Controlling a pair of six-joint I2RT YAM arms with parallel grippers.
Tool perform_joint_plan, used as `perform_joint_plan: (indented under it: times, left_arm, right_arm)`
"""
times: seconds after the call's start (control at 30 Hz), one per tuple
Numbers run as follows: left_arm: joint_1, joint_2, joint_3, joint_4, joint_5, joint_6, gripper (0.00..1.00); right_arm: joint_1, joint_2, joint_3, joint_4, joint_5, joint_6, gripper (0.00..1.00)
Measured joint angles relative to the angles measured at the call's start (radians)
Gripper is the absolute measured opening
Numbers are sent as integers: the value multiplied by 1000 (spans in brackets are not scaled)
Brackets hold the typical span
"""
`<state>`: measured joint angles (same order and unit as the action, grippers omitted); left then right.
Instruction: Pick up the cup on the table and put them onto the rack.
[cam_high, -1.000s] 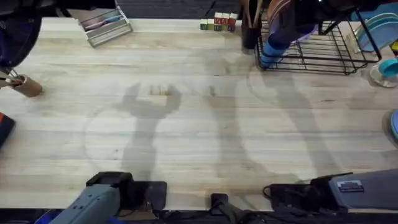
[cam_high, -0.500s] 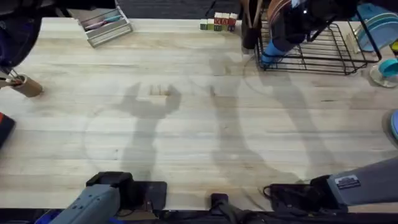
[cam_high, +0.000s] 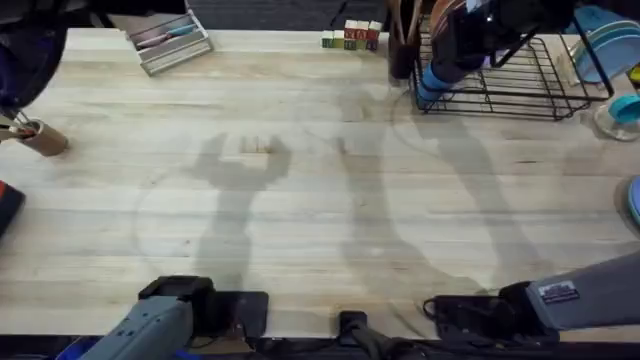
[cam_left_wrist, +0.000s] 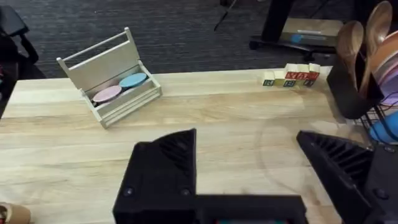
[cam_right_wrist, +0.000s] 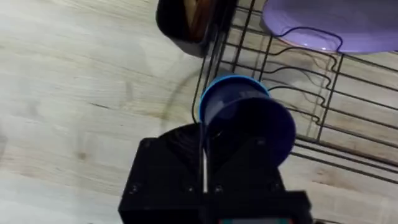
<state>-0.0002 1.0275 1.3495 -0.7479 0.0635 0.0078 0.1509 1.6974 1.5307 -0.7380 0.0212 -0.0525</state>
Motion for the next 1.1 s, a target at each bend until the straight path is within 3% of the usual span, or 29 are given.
perform_joint_plan:
  times: [0.1,0.6,0.9,0.97,1.1]
  left_arm:
    - [0,0,0,0,0,0,993]
    - [0,0,0,0,0,0,993]
    - [0,0,0,0,0,0,993]
    - [0,0,0,0,0,0,993]
    - [0,0,0,0,0,0,993]
  right_arm:
    - [2,0,0,0,-3,0,90]
    - [3,0,0,0,-11,1,163]
    - [3,0,9,-12,-11,1,142]
    - [3,-3,23,-33,-11,3,215]
    - [3,-51,49,-97,-11,6,476]
